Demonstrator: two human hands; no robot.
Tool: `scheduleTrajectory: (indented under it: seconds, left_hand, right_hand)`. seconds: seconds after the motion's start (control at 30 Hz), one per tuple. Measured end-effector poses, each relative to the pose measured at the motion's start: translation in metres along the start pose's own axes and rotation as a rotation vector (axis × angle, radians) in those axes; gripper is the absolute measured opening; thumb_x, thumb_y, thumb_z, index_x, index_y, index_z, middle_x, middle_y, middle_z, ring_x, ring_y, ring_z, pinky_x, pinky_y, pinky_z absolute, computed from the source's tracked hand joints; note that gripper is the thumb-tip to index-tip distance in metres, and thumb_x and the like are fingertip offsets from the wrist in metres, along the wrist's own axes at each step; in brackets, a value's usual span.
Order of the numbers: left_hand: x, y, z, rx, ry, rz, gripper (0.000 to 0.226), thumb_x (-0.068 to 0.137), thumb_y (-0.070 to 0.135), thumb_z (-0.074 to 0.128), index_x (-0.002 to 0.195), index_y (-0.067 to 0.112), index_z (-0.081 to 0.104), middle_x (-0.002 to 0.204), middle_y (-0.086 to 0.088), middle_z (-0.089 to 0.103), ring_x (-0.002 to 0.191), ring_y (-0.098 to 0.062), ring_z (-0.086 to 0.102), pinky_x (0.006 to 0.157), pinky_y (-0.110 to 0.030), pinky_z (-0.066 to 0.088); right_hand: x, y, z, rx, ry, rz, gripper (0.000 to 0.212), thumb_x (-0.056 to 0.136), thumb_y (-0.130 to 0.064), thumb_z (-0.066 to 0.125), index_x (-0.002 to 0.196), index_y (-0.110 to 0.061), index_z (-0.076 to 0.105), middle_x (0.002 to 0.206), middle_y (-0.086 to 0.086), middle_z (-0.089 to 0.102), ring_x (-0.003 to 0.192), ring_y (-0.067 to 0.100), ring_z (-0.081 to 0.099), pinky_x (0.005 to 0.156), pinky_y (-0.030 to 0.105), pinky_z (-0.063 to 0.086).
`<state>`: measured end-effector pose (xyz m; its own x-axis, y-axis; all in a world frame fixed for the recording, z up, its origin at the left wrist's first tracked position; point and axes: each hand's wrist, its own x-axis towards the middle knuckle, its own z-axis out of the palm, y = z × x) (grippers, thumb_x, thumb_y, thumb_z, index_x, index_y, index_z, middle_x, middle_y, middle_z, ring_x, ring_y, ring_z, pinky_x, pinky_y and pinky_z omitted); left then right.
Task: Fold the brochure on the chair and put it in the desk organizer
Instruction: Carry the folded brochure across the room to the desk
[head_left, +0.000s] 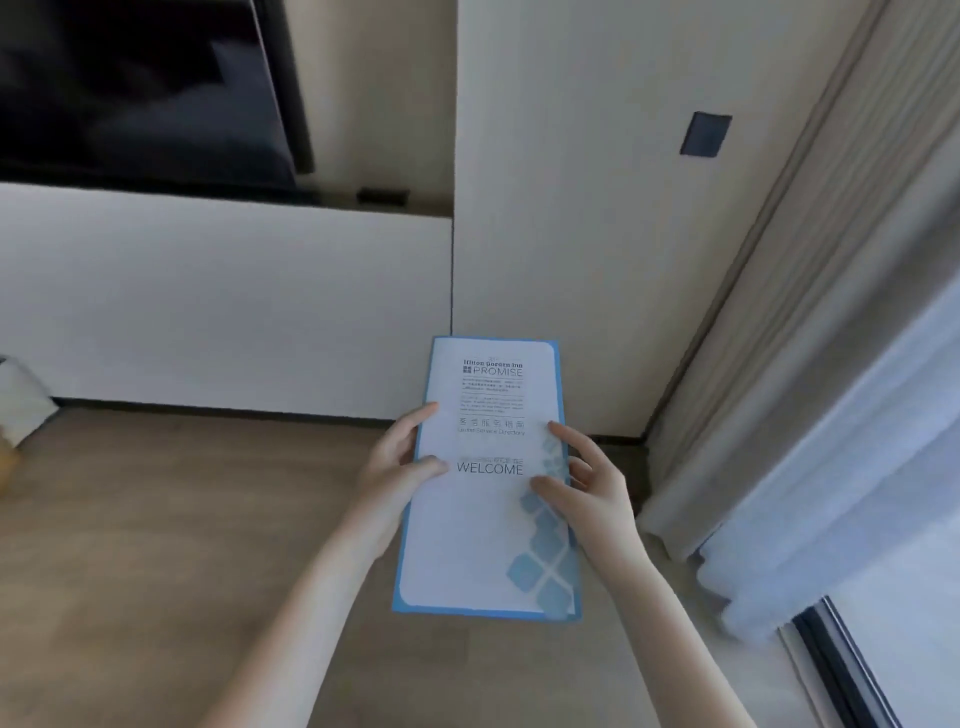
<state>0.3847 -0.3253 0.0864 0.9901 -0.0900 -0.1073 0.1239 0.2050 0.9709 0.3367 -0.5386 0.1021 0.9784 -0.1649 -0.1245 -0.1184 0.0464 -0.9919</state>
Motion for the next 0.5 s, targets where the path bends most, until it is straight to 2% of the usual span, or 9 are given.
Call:
scheduleTrajectory:
  seconds: [0.17,0.3,0.4,0.5]
  left_hand:
    - [0.033,-0.003,-0.077,-0.012,0.237,0.02,0.062,0.075,-0.007,0.062,0.125,0.03,0.061,0.116,0.006,0.071,0.11,-0.018,0.066,0.091,-0.037,0.053]
    - [0.07,0.005,-0.137,-0.028,0.415,0.052,0.064,0.069,0.004,0.065,0.127,0.03,0.059,0.117,0.01,0.071,0.111,-0.014,0.066,0.086,-0.033,0.054]
    - [0.097,0.019,-0.179,-0.075,0.584,0.106,0.064,0.069,0.0,0.065,0.127,0.027,0.059,0.118,0.006,0.071,0.11,-0.017,0.066,0.08,-0.029,0.056]
    - [0.115,0.032,-0.215,-0.095,0.759,0.161,0.062,0.07,-0.003,0.064,0.127,0.021,0.059,0.117,0.005,0.072,0.108,-0.018,0.067,0.076,-0.027,0.056]
  right_hand:
    - [0.081,0.008,0.083,-0.05,-0.219,0.042,0.057,0.08,0.01,0.064,0.123,-0.027,0.062,0.1,0.011,0.075,0.083,0.023,0.07,0.074,0.034,0.061]
    - [0.159,0.012,0.16,-0.063,-0.439,0.056,0.055,0.082,0.009,0.062,0.124,-0.027,0.061,0.109,0.009,0.074,0.098,0.035,0.07,0.087,0.049,0.058]
    - [0.216,0.009,0.225,-0.086,-0.611,0.046,0.055,0.083,0.01,0.062,0.124,-0.027,0.06,0.112,0.01,0.073,0.1,0.036,0.069,0.088,0.05,0.058]
    - [0.261,0.002,0.289,-0.117,-0.78,0.043,0.057,0.081,0.011,0.061,0.122,-0.03,0.062,0.109,0.005,0.075,0.097,0.03,0.071,0.086,0.048,0.059]
